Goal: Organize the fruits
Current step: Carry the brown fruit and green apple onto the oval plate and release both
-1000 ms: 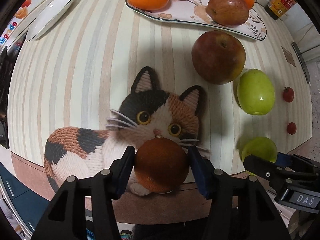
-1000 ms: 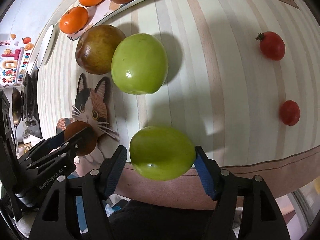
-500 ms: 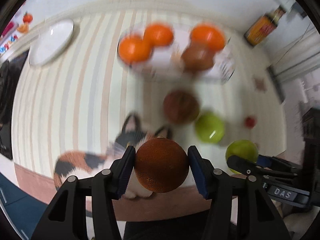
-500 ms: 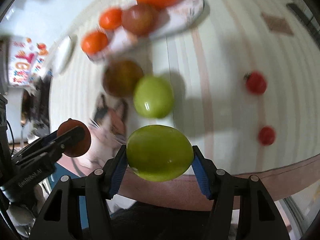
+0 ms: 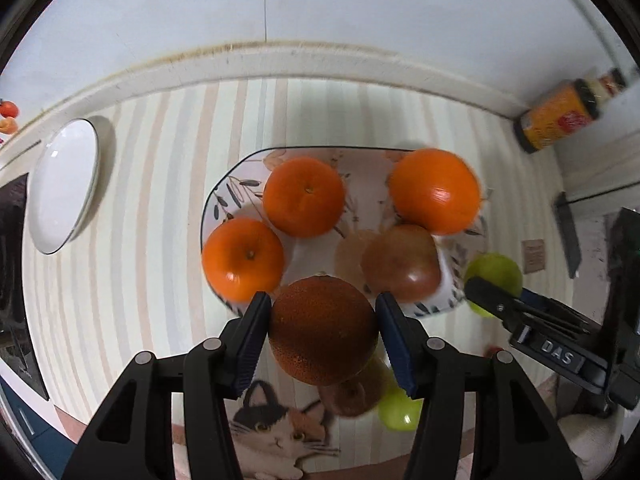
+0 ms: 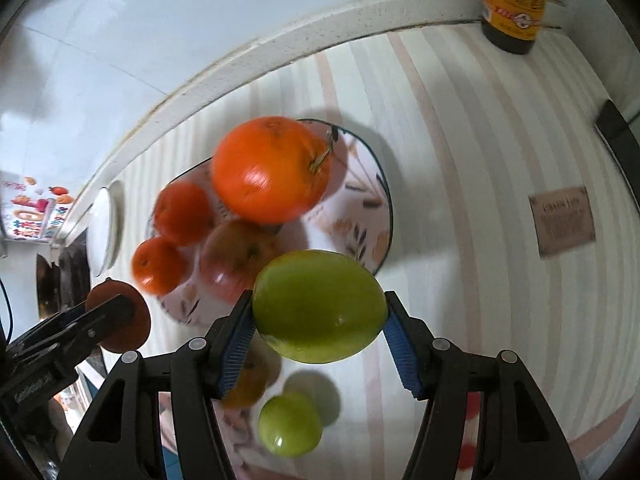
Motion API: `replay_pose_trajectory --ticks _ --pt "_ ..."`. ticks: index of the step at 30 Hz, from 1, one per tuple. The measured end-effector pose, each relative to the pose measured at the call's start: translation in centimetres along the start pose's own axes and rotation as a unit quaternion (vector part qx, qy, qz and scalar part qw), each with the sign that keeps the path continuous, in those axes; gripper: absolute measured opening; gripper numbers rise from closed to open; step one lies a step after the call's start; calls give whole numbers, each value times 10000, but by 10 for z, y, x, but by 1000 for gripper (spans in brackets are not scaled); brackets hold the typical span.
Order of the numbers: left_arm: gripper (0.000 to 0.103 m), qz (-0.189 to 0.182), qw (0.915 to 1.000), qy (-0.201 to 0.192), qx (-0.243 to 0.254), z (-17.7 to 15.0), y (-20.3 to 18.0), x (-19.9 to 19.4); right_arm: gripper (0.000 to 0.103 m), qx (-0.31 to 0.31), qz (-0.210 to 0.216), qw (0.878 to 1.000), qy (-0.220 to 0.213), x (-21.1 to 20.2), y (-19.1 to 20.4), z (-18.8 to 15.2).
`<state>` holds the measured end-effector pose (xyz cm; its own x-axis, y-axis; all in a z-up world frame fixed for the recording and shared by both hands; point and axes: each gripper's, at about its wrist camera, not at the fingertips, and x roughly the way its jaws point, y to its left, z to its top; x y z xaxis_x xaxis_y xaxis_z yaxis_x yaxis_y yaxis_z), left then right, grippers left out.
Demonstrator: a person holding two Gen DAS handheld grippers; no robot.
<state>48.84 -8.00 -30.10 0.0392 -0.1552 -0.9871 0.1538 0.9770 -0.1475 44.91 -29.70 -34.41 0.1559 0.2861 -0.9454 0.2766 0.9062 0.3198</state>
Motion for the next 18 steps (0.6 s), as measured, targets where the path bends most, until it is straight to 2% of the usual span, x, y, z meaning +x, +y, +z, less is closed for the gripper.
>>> replay_pose_trajectory --ticks 5,10,12,13,14,15,16,17,18 --pt "52 4 9998 181 -110 7 3 18 65 31 -90 9999 87 14 -6 15" --pt "53 -58 9995 260 -189 10 2 24 65 105 -2 9998 172 19 -10 16" --pt "53 -115 9993 226 -257 12 1 23 73 177 111 9996 204 20 -12 18" --pt "53 -130 9994 197 -272 12 1 23 89 205 137 9995 183 19 -12 19" --pt "59 -125 9994 164 -284 14 0 21 96 229 133 9995 172 17 -11 20" --pt "74 -126 9994 103 -291 14 0 17 96 225 152 9995 156 15 -10 20" --pt "82 -141 9995 67 -286 15 0 15 96 196 146 9996 142 13 -9 20" --pt "89 -127 9995 40 -271 15 -1 13 96 170 75 9997 128 12 -7 20" --pt "89 -49 9997 -10 -251 15 -2 11 96 126 -48 9999 106 10 -4 18"
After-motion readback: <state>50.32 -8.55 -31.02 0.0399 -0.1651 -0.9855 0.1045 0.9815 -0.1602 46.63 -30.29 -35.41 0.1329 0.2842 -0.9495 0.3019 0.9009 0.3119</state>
